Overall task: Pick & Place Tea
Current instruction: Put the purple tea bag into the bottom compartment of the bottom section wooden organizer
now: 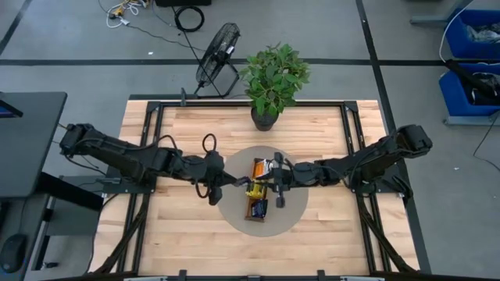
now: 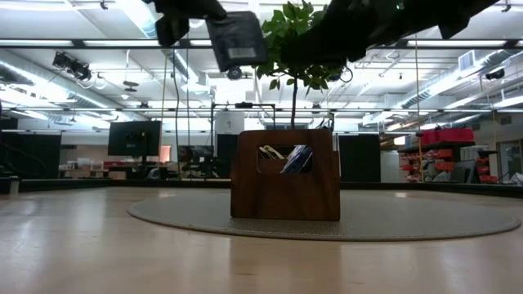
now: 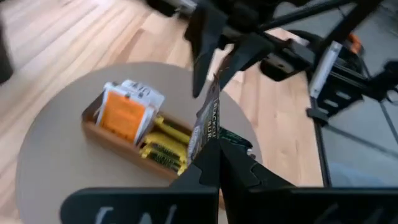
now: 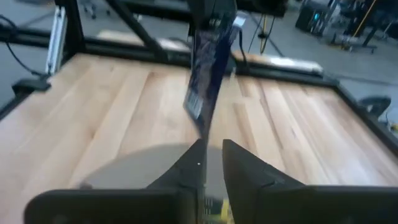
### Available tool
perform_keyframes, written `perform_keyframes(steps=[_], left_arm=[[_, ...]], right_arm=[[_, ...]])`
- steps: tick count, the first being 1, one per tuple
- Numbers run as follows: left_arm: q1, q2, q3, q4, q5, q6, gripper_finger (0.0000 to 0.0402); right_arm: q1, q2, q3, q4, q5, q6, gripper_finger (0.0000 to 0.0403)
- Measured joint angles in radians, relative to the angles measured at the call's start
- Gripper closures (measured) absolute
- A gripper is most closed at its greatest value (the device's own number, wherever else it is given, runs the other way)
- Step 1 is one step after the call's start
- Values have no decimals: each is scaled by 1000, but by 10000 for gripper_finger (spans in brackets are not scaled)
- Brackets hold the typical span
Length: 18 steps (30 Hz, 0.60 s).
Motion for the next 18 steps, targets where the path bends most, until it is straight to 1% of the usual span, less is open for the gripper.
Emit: perform_keyframes(steps=[3,6,8,13,18], left_arm=[[-30,11,0,-17,-65,-89,400],[-66,31,0,-20,-116,-171,400],[-90,47,0,-12,-163,-236,400],[-131,100,0,-4,-233,-392,401],[-159,189,0,17,-273,-585,401]], right_arm=[[0,-19,-9,-43,-1,13,334],[9,-57,-64,11,-1,7,327],[12,-107,-119,41,7,10,324],[10,-260,-253,71,38,63,323],[14,-389,-359,69,85,106,323]])
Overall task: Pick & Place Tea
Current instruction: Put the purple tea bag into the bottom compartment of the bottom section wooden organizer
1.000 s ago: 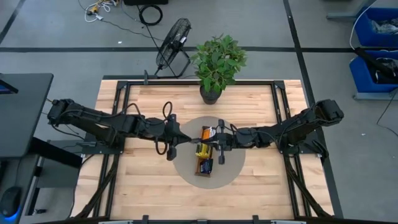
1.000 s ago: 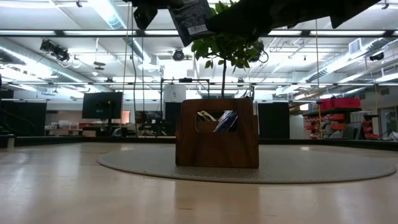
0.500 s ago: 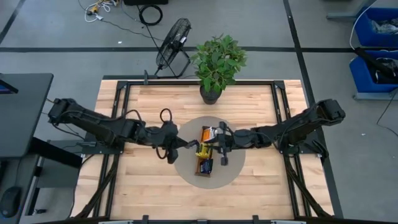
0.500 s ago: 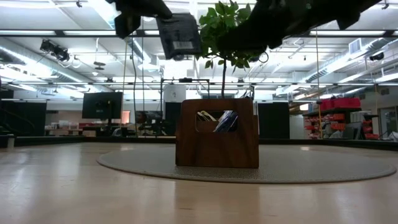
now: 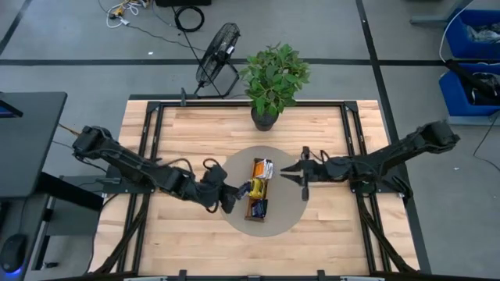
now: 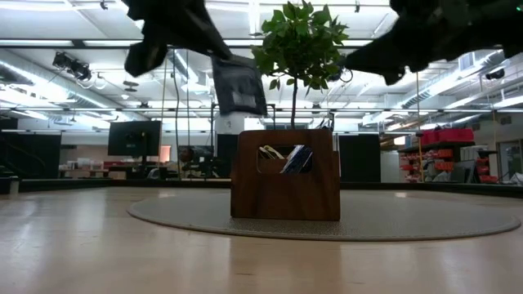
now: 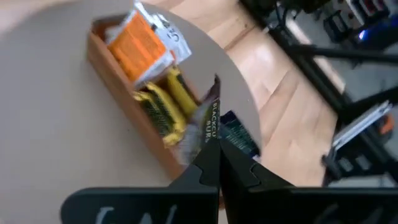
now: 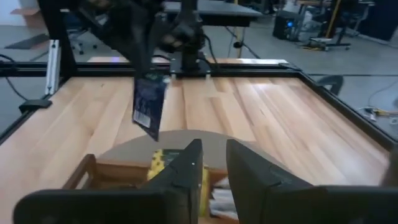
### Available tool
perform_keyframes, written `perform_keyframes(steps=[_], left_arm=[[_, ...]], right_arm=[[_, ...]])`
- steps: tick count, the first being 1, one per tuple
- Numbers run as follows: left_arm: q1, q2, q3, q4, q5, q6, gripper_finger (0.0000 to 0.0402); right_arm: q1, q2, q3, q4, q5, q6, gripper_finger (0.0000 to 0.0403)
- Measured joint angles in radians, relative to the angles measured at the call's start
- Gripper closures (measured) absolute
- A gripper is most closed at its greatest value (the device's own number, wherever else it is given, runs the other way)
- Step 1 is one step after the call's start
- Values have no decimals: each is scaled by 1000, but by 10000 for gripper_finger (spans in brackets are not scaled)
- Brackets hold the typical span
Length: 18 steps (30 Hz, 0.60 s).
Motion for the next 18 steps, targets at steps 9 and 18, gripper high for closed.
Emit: perform_keyframes(steps=[9,18], left_arm=[[-40,102,1,133,-99,-254,401],[-75,217,18,202,-160,-439,401]], right_arm=[[10,-99,-94,-7,50,-16,323],[10,-107,-150,-7,49,-18,323]])
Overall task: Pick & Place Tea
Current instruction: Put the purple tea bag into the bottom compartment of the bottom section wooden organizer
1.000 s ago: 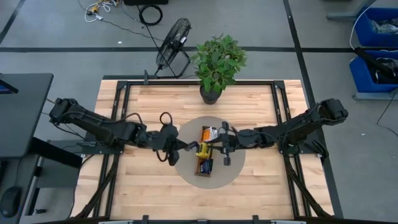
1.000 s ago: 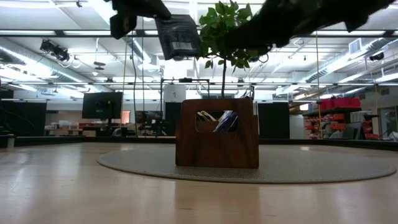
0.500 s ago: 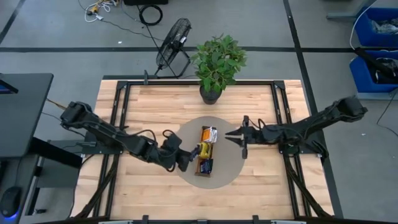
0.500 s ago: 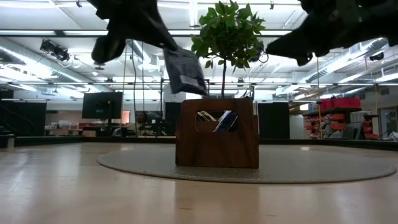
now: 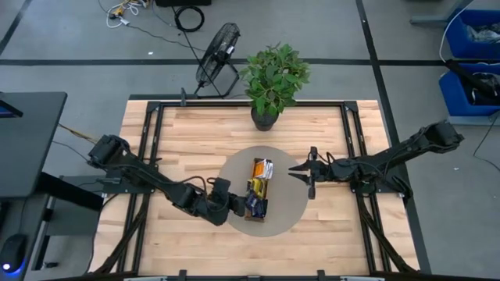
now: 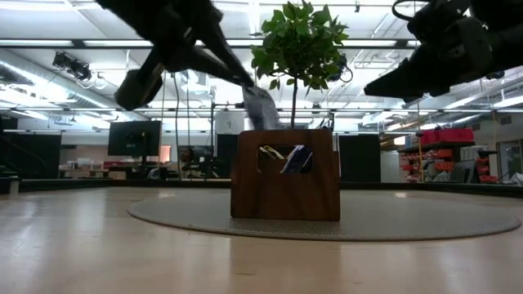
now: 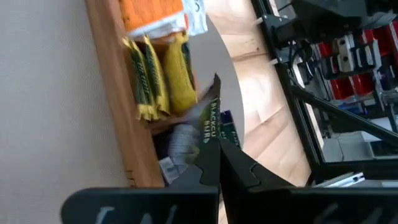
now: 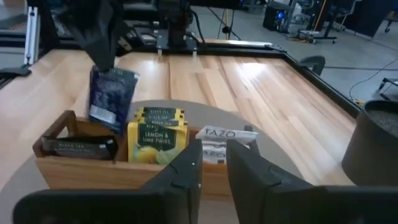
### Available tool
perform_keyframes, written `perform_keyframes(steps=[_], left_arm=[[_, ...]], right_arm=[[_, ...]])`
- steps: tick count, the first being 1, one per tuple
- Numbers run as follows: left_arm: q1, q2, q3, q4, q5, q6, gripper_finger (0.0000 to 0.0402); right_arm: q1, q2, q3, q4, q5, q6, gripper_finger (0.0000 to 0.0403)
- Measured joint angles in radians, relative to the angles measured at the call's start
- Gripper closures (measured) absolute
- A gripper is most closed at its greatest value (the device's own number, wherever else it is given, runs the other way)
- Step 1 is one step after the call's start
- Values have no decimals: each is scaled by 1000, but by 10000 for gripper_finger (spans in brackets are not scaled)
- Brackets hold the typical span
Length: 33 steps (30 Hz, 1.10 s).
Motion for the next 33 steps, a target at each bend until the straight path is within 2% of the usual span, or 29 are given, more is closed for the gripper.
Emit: perform_keyframes(steps=[5,10,16,21,27,33], left_arm=[[-11,61,76,-17,-7,-3,401],[-24,73,138,-119,-21,-22,401],[-40,91,161,-210,-50,-86,401],[-31,132,163,-217,-3,-112,401],[-26,175,162,-187,23,-100,401],[-26,176,162,3,26,112,374]], right_arm=[[0,0,-5,-12,0,-2,323],[0,-4,-5,-38,0,-24,323],[0,-6,-5,-41,-3,-33,323],[0,-6,-5,-41,-3,-36,323],[0,-6,-5,-44,-3,-26,323],[0,-6,-5,-40,-3,-21,323]])
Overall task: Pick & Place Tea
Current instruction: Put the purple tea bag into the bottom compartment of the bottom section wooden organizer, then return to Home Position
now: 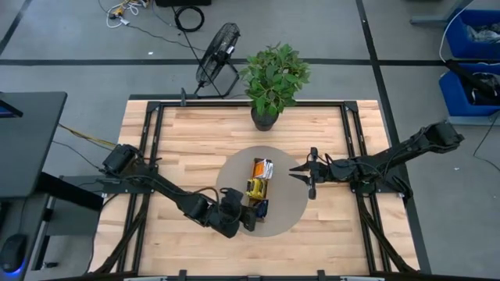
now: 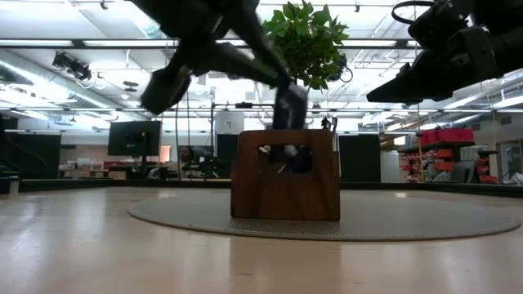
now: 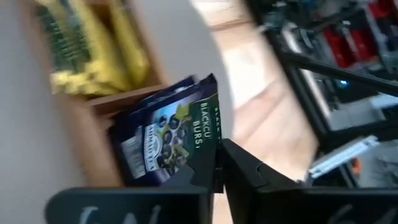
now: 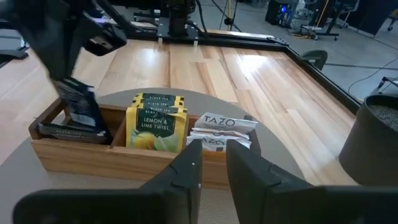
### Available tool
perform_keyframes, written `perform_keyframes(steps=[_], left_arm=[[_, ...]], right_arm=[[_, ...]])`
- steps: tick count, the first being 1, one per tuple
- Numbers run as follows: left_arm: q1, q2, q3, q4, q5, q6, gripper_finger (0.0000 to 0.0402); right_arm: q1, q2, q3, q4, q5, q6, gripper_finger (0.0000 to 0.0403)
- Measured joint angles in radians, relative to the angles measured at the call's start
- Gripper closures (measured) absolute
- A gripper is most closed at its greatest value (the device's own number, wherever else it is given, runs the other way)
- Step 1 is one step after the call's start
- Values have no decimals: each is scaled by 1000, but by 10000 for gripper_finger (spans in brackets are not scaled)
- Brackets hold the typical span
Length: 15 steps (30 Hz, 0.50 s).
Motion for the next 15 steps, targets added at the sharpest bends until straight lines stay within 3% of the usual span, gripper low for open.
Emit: perform_keyframes(steps=[3,12,15], left_arm=[[0,0,0,47,1,55,352],[-2,35,1,27,38,-14,299],[-2,28,0,34,29,50,282]], right_arm=[[0,0,0,4,0,1,323],[0,0,0,-3,0,21,323],[0,0,0,3,-11,21,323]])
